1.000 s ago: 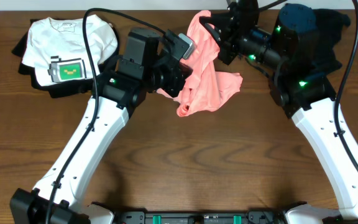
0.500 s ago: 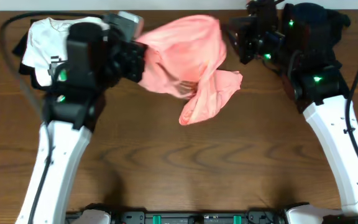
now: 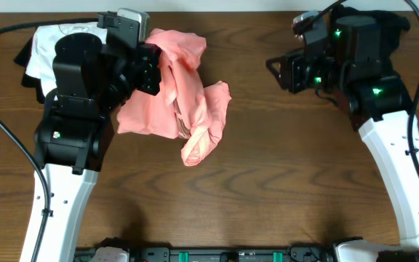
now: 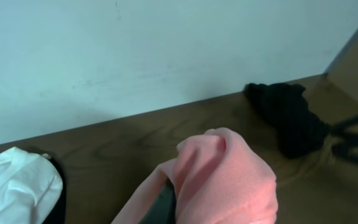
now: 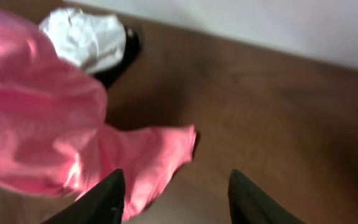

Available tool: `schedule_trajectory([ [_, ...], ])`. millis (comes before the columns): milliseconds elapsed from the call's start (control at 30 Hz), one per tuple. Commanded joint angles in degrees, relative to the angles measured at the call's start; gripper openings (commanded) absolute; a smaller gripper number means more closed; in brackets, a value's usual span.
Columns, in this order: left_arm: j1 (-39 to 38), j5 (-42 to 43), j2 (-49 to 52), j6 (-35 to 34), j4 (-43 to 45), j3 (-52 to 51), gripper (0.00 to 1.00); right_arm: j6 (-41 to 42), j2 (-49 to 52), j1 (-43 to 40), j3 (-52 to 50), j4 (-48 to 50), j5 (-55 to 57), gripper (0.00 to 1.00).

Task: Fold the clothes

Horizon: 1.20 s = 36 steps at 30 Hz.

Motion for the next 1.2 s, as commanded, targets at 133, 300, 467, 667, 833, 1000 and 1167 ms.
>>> schedule_trajectory([
  [133,0.1,-0.1,-0.3,-1.8,1.9,0.7,0.06,0.1,8.5,2.4,-1.8,-1.2,-11.6,0.59],
  [300,0.1,-0.3,-0.3,-1.8,2.3,0.7,0.06,0.1,14.1,3.6,-3.9,3.2,-18.3,0.6],
  [467,0.1,-0.4,-0.3,-1.8,3.8,0.7,0.06,-1.3,18.4,5.5,-4.6,6.3,-24.2,0.62],
  [667,0.1,-2.2,-0.3,-1.9,5.8,0.7,0.06,-1.4,20.6,8.5,-5.9,9.2,-24.5,0.62],
  [833,0.1,-4.7,-0.3,-2.2,6.0,0.7,0.06,-1.4,20.6,9.9,-6.7,10.1,-24.5,0.63],
  [1000,0.1,-4.7,-0.3,-2.3,7.5,0.7,0.06,-1.4,20.6,11.8,-7.5,11.1,-24.5,0.61],
  [1167,0.1,-4.7,-0.3,-2.8,8.6,0.7,0.06,-1.3,20.6,15.3,-8.2,13.8,-24.5,0.58],
])
